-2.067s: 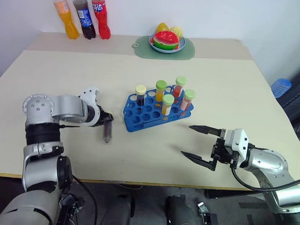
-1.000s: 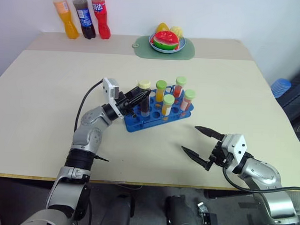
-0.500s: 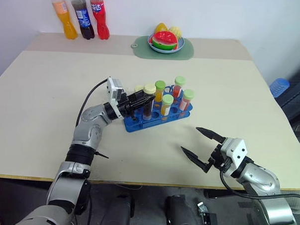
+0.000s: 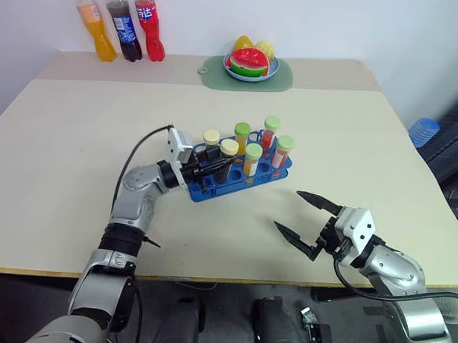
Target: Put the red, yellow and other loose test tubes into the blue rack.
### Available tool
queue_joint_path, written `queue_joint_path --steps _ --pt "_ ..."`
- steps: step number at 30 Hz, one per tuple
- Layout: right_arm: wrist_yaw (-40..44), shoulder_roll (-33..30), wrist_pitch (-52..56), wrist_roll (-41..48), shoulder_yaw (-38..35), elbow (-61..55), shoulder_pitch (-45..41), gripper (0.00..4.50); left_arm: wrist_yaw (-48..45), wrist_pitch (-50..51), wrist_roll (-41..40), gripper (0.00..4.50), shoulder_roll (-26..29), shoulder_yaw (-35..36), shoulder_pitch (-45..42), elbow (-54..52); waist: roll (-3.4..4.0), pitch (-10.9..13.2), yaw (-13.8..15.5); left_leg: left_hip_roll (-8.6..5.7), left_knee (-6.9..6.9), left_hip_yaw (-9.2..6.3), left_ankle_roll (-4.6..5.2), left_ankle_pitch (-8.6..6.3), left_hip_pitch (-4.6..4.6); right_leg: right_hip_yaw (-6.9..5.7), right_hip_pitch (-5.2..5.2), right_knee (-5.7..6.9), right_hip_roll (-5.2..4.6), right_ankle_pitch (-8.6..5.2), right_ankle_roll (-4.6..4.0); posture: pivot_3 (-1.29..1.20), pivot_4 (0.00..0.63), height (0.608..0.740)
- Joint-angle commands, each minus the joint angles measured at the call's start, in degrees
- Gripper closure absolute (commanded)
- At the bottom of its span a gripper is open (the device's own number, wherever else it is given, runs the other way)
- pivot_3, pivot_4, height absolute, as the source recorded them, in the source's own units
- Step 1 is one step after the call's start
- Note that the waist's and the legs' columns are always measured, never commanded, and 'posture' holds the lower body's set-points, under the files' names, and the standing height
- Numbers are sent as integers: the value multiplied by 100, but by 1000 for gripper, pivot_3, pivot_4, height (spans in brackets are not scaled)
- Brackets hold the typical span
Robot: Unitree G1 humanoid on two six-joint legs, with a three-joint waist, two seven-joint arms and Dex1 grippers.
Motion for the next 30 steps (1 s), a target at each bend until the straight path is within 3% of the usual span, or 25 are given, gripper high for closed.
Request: queue_joint_path --steps 1,3,6,10,11,19,30 --pt "34 -7 -111 57 -71 -79 -31 0 88 -121 255 3586 -24 -89 -25 176 3 -2 22 -1 1 -2 0 0 0 -2 4 0 -1 0 0 0 150 740" --pt "37 -11 -105 52 -81 -94 -11 0 48 -168 265 3586 -46 -119 5 180 3 -2 21 -1 5 -3 0 0 1 -3 9 -1 -1 0 0 0 150 740" --pt "26 1 -97 41 -77 -117 13 0 -302 244 -42 2303 -26 -129 126 -70 3 -2 4 -1 6 -4 0 0 1 -4 9 0 -1 0 0 0 150 740" --pt "0 32 -96 31 -57 -91 -8 0 131 175 78 225 -143 -1 151 -358 0 0 -8 0 1 -4 1 -1 -6 -3 -4 1 -1 0 0 0 150 740" --pt "-30 51 -86 18 -51 -72 -35 0 215 206 93 51 -125 24 178 -472 0 1 -8 0 1 -5 1 0 -6 -3 -4 1 -1 0 0 0 150 740" --pt "-389 87 12 -194 -170 303 -166 0 566 639 -107 51 354 287 1103 -1927 3 0 -17 3 -5 -8 0 0 -3 2 -8 2 0 0 0 0 150 740" --pt "-502 47 234 60 -723 763 -148 0 1160 301 -41 51 1197 1260 3330 -3110 6 0 7 8 -9 -9 2 -2 -2 8 -8 -1 -9 -1 -2 0 150 740"
